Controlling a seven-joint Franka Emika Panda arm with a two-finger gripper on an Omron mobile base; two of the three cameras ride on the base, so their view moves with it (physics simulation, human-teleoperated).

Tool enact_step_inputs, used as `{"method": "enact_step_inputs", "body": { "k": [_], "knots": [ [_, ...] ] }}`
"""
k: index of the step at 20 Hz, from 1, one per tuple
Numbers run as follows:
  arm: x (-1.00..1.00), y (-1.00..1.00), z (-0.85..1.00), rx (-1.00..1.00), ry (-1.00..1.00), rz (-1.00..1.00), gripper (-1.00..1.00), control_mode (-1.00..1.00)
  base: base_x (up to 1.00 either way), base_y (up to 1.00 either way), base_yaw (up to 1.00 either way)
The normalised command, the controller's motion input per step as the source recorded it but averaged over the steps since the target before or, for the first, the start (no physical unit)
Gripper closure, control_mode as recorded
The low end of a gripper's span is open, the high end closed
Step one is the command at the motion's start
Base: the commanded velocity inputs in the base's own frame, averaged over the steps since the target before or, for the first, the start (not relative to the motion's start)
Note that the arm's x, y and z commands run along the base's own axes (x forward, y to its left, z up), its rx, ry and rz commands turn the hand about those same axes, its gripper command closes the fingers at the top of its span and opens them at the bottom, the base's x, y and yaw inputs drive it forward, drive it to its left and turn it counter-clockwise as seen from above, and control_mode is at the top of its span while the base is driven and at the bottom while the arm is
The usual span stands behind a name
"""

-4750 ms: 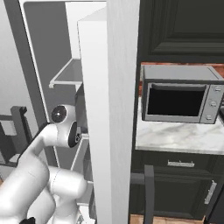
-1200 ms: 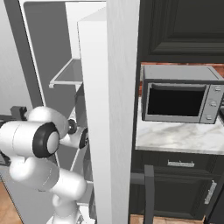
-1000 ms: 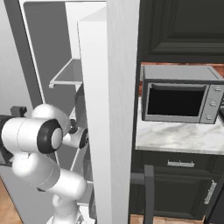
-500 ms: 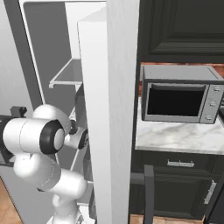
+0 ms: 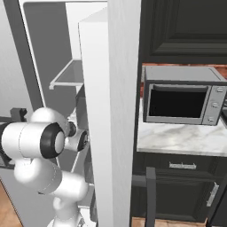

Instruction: Move the lime and lime from the second highest shelf to the top shelf to make space. Then, place the pitcher from the counter on the cleared second highest shelf.

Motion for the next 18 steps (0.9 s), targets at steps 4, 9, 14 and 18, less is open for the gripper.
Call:
{"method": "enact_step_inputs", "body": {
  "k": [4, 9, 14, 18],
  "knots": [
    [0.0, 0.0, -0.46, 0.0, 0.0, 0.18, -1.0, -1.0, 0.0, 0.0, 0.0],
    [-0.18, 0.01, -0.32, 0.0, 0.0, 0.26, -1.0, -1.0, 0.0, 0.0, 0.0],
    [-0.69, 0.15, -0.04, 0.0, 0.0, 0.19, -1.0, -1.0, 0.0, 0.0, 0.0],
    [-0.46, 0.19, 0.22, 0.0, 0.09, 0.03, -1.0, -1.0, 0.0, 0.0, 0.0]
  ]
}}
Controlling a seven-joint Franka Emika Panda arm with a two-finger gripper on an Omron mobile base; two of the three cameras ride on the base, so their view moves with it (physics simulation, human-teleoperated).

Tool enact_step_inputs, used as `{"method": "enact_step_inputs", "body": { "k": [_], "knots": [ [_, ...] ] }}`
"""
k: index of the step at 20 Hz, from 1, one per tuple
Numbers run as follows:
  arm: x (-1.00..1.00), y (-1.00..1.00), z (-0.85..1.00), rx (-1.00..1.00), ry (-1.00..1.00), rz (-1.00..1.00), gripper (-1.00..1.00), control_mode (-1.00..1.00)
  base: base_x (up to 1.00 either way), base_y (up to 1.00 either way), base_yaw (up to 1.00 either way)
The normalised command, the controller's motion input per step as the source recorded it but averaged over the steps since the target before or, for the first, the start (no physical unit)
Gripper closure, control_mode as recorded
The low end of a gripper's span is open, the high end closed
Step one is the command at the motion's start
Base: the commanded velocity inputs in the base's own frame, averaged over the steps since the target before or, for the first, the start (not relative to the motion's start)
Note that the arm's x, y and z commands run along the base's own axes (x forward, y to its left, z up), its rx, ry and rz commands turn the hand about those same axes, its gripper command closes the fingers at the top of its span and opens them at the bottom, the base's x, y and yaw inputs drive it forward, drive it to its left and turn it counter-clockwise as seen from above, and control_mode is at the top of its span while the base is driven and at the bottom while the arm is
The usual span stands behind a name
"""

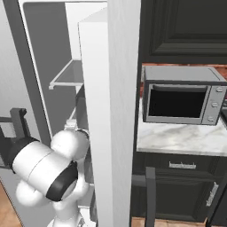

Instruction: Move the lime and lime from the second highest shelf to the top shelf to make space. Then, place the pitcher from the counter on the cleared second highest shelf.

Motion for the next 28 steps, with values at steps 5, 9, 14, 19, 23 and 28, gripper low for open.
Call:
{"method": "enact_step_inputs", "body": {
  "k": [5, 9, 14, 19, 23, 28],
  "knots": [
    [-0.42, 0.17, 0.37, 0.0, 0.12, 0.0, -1.0, -1.0, 0.0, 0.0, 0.0],
    [-0.74, 0.35, 0.35, 0.0, 0.22, -0.02, -1.0, -1.0, 0.0, 0.0, 0.0],
    [-0.83, 0.19, 0.5, 0.0, 0.26, -0.14, -1.0, -1.0, 0.0, 0.0, 0.0],
    [-0.95, 0.15, 0.73, 0.0, 0.34, -0.23, -1.0, -1.0, 0.0, 0.0, 0.0],
    [-0.94, 0.36, 0.76, 0.0, 0.41, -0.17, -1.0, -1.0, 0.0, 0.0, 0.0],
    [-0.84, 0.57, 0.72, -0.04, 0.47, -0.06, -1.0, -1.0, 0.0, 0.0, 0.0]
  ]
}}
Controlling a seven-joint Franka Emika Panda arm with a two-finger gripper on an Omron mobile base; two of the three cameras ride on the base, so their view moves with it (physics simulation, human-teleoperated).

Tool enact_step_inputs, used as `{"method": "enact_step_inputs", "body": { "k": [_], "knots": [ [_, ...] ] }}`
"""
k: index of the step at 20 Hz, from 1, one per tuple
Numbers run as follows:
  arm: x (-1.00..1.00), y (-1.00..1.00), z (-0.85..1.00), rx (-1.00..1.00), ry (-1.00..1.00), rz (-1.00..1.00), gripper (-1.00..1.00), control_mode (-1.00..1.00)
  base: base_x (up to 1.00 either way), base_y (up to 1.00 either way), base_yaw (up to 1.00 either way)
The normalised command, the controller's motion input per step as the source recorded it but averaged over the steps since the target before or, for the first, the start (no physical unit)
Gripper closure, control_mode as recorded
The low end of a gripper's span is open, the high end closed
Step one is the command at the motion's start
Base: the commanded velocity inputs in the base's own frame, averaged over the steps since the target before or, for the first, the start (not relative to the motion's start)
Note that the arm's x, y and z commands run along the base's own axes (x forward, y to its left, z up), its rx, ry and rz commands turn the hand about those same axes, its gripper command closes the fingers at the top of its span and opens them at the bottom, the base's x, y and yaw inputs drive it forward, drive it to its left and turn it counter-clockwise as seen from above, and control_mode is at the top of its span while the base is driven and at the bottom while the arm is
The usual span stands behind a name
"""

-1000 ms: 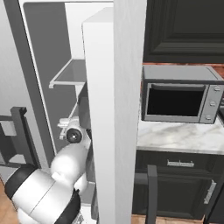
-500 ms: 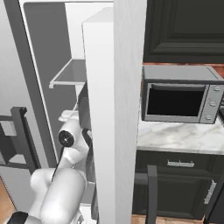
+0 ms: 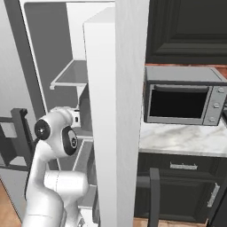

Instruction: Move the lime and lime from the second highest shelf to the top shelf to make space. Then, place the pitcher from the counter on the cleared second highest shelf.

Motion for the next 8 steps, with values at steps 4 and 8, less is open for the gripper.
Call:
{"method": "enact_step_inputs", "body": {
  "k": [4, 8],
  "knots": [
    [-1.0, 0.2, 0.42, -0.01, 0.34, -0.08, -1.0, -1.0, 0.0, 0.0, 0.0],
    [-1.0, 0.0, 0.39, 0.0, 0.29, -0.07, -1.0, -1.0, 0.0, 0.0, 0.0]
  ]
}}
